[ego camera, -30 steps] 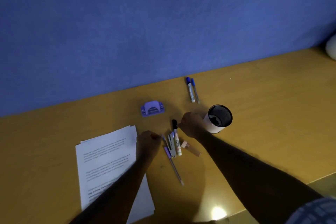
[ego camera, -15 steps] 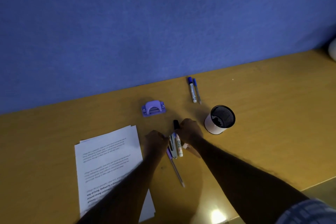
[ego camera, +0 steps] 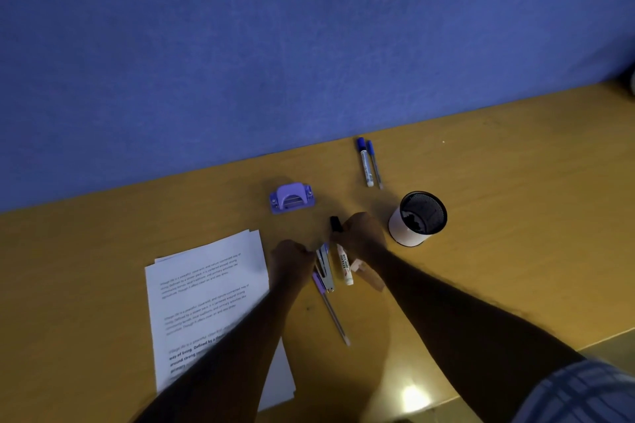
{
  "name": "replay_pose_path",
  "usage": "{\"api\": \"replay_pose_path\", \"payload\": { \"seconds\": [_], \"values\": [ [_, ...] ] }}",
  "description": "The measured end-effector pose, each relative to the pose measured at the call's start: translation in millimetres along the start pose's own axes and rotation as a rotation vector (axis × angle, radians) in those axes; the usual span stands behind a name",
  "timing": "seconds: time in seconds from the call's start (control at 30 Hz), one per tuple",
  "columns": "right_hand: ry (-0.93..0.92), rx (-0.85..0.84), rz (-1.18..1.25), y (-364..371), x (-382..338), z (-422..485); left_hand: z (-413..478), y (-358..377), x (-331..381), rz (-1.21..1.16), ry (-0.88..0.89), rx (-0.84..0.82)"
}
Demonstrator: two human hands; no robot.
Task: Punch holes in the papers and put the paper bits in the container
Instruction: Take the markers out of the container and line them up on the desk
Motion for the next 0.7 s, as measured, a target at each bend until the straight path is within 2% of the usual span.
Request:
{"api": "replay_pose_path", "payload": {
  "seconds": [0.13, 0.27, 0.47, 0.7],
  "values": [
    [-0.037, 0.013, 0.033, -5.3, 1.0, -0.3, -0.1, -0.2, -1.2, 0.003, -0.009, -0.015],
    [-0.055, 0.040, 0.104, -13.4, -0.8, -1.3, -10.5, -14.6, -4.6, 0.015, 0.023, 0.067],
    [-0.077, 0.068, 0.138, -24.7, -0.9, -5.4, -39.8, 23.6, -25.7, 0.135, -0.028, -0.187],
    [-0.105, 0.046, 0.177, -28.5, 1.4, -12.9, -47.3, 29.8, -33.3, 0.118, -0.102, -0.160]
  ]
}}
Point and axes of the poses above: each hand's wrist, its own z-axis towards the middle knuckle, its own y-axis out of the palm, x = y × z, the point moved 10 cm from there along z, towards the middle knuckle, and after that the axes turned 6 degrees about x, right-handed, at the moved point
